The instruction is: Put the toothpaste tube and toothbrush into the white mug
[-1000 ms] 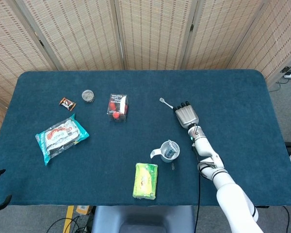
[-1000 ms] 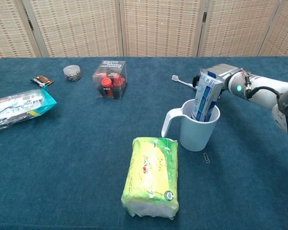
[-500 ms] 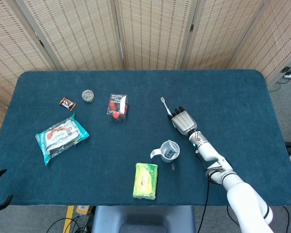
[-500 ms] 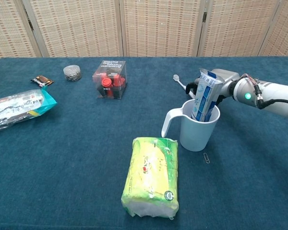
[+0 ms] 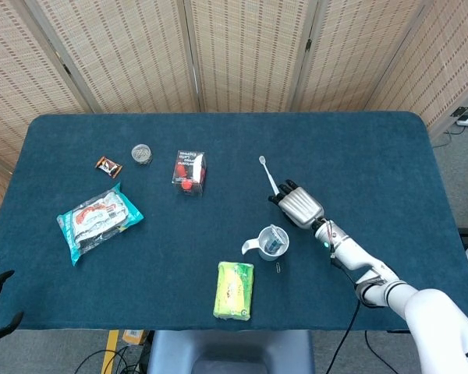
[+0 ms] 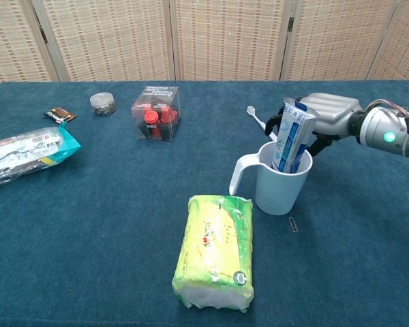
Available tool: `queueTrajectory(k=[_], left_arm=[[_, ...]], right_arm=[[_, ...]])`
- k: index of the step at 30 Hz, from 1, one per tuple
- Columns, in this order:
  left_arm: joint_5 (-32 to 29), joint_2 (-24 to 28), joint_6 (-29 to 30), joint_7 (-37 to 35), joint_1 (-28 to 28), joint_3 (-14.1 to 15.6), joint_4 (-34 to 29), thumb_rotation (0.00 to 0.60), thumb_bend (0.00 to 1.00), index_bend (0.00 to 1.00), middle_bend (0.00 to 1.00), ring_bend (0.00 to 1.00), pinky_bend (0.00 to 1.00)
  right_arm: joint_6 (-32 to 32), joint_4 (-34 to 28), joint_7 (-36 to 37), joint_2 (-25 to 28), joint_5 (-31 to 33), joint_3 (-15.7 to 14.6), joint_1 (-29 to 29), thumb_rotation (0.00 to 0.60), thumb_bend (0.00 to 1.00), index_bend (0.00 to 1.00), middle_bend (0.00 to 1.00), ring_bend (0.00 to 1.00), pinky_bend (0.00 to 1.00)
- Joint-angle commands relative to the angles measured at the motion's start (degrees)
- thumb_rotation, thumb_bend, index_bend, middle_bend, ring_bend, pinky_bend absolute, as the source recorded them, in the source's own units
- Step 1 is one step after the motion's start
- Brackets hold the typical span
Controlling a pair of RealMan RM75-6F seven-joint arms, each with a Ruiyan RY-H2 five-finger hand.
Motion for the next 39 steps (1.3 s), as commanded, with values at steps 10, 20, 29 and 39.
queueTrajectory(k=[10,20,29,39], left_arm=[[-0.23,0.18,0.17,-0.33,0.34,0.13,0.15,0.600,0.31,0.19,0.04,0.04,0.13],[-0.18,-0.37,-0.60,-0.80,-0.12,0.06,0.90,0.600,0.31,0.19,0.04,0.04,0.13],[-0.23,-0.69,-1.01,-1.00,-0.24,0.17,1.43,0.600,0.31,0.19,0.04,0.04,0.13],[0.25,-0.39,-0.22,-0.57,0.04,0.31,0.64,0.600,0.31,0.19,0.04,0.04,0.13]], right_arm=[[-5.58,7.31,-2.18,-7.28,2.89,2.52,2.19,0.600,0.51,0.26,0.39,0.17,0.15],[-3.45,8.29,-2.30,-5.02,1.98,0.47,-1.02,0.600,0.51,0.26,0.39,0.17,0.15],[-3.99,8.14,-4.10,0.04,4.39,1.03,-4.37,0.600,0.51,0.26,0.39,0.17,0.15],[-8.07,7.80,-4.29,-3.97,7.86,5.82,0.03,0.600,0.51,0.17,0.27,0.14,0.15]])
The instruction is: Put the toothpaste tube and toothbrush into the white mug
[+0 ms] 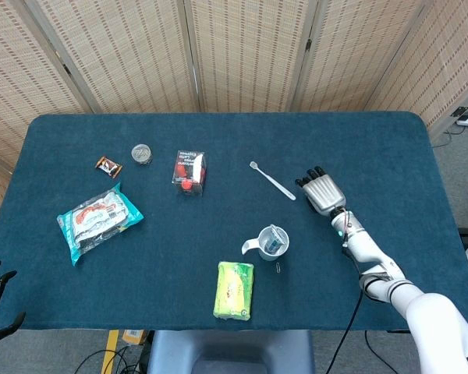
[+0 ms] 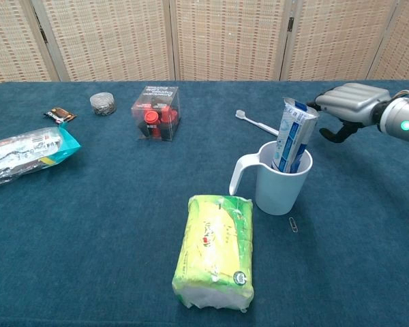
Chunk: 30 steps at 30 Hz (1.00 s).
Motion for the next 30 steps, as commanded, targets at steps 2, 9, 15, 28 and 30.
queueTrajectory(k=[2,9,15,28,30], left_arm=[[0.05,0.10,0.17,0.10,0.19,0.15,-0.16,0.600,0.31,0.19,0.04,0.04,0.13],[-0.10,0.42,0.58,-0.03,0.55,0.18,-0.27,0.600,0.31,0.19,0.04,0.04,0.13],[-0.12,0.29,0.40,0.07,0.51,0.21,-0.20,0.600,0.31,0.19,0.04,0.04,0.13],[-0.51,0.49,0.43,0.17,0.65,0.09,-0.35,0.600,0.31,0.19,0.04,0.04,0.13],[-0.49,0.50,0.42,0.17,0.66,0.11,-0.36,0.600,0.31,0.19,0.04,0.04,0.13]], right_arm=[[-3.01,0.99,-1.46,-2.87,1.43,1.58,2.43,0.600,0.51,0.10,0.23,0.12,0.15],[-7.87,5.08,-4.62,-6.82,3.75,3.44,5.37,0.600,0.51,0.02,0.17,0.07,0.12],[-10.70,7.76,-4.22,-8.82,4.88,4.35,6.94,0.600,0.52,0.02,0.17,0.07,0.12],[-10.75,9.27,0.91,-10.98,1.74,2.28,8.97,0.600,0.52,0.02,0.17,0.06,0.11],[-9.81,8.39,1.98,-10.56,0.58,1.32,8.74,0.600,0.52,0.02,0.18,0.06,0.11]])
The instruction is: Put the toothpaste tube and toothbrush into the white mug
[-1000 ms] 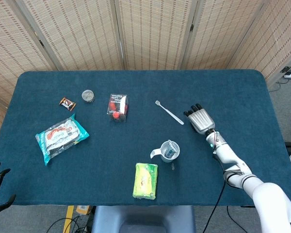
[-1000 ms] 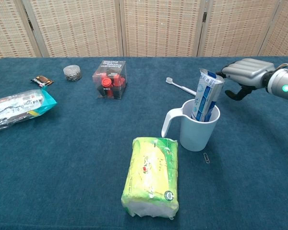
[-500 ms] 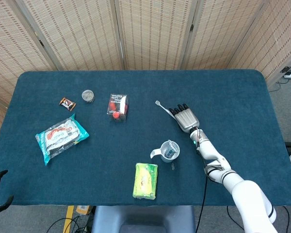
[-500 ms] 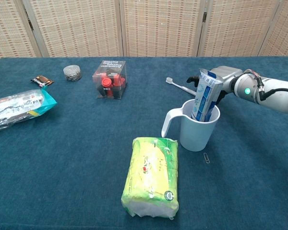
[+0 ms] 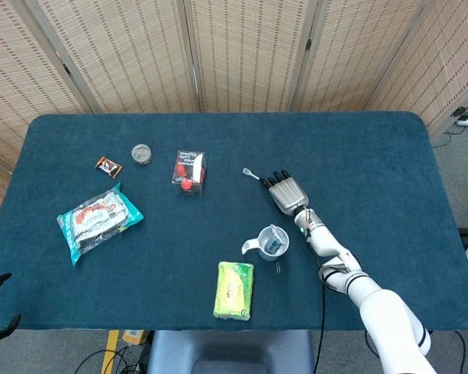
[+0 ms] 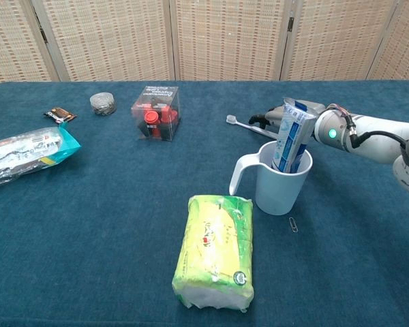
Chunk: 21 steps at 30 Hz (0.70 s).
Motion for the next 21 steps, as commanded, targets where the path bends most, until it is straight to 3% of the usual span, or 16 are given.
queueTrajectory(k=[1,11,14,17,21], left_arm=[[0.03,0.00,-0.02,0.02,-0.01,0.01,0.00,0.600,0.31,0.19,0.04,0.04,0.13],[0.39,-0.12,-0.35,0.16,-0.38,-0.05,-0.06,0.600,0.31,0.19,0.04,0.04,0.13],[0.64,-0.19,-0.52,0.30,-0.62,-0.08,-0.17,0.600,0.31,0.19,0.04,0.04,0.13],[0.86,-0.25,-0.52,0.45,-0.75,-0.09,-0.34,0.600,0.31,0.19,0.04,0.04,0.13],[0.75,-0.15,-0.46,0.60,-0.72,-0.10,-0.50,0.600,0.31,0.19,0.04,0.04,0.13]], right_arm=[[1.59,-1.42,1.67,0.66,-1.95,-1.68,-0.33,0.600,0.52,0.02,0.19,0.06,0.11],[10.67,-11.03,5.87,7.63,-8.54,-7.38,-3.80,0.600,0.52,0.02,0.27,0.06,0.11],[11.30,-12.27,4.66,8.58,-7.61,-6.49,-4.28,0.600,0.52,0.05,0.28,0.06,0.11],[11.23,-12.28,2.40,8.28,-5.86,-4.85,-4.46,0.600,0.50,0.17,0.28,0.06,0.11],[10.81,-11.38,-0.89,6.83,-4.15,-3.38,-4.47,0.600,0.36,0.25,0.28,0.06,0.11]])
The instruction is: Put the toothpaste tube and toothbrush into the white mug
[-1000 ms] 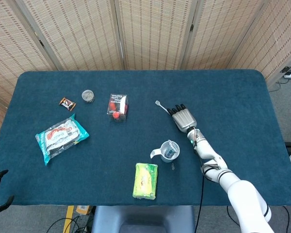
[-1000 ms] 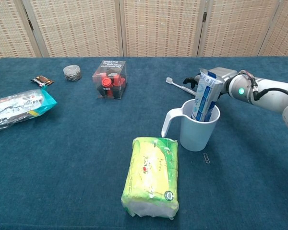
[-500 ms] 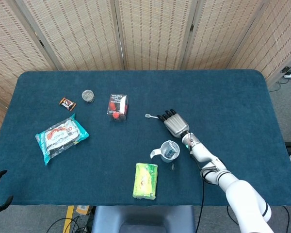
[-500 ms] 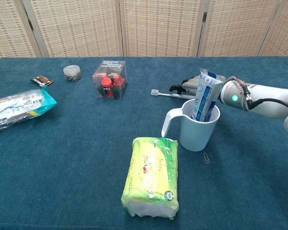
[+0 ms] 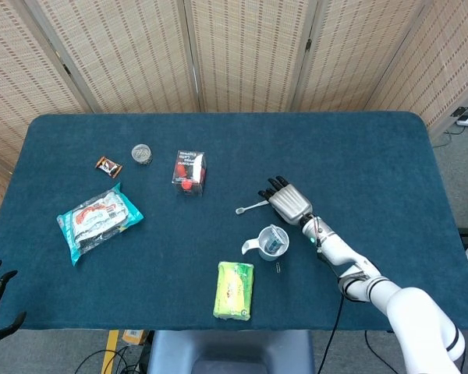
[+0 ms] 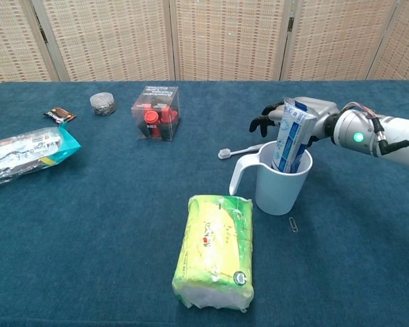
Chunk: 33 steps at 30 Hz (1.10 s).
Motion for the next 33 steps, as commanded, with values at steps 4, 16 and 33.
queueTrajectory(k=[4,16,33], left_arm=[[0.04,0.14,0.09,0.18,0.06,0.09,-0.23,0.600,0.31,0.19,0.04,0.04,0.13],[-0.35,0.35,0.51,-0.19,0.62,0.26,-0.07,0.600,0.31,0.19,0.04,0.04,0.13],[-0.32,-0.03,0.32,-0.86,0.67,0.31,0.71,0.600,0.31,0.19,0.04,0.04,0.13]], right_arm=[[0.66,2.85,-4.60,-3.83,1.91,2.20,0.27,0.600,0.26,0.26,0.27,0.06,0.11],[-0.15,10.00,-5.37,-9.48,1.71,2.60,2.17,0.600,0.28,0.38,0.27,0.06,0.11],[3.51,10.74,-3.29,-7.76,-2.24,-1.38,0.12,0.600,0.31,0.45,0.30,0.09,0.11]])
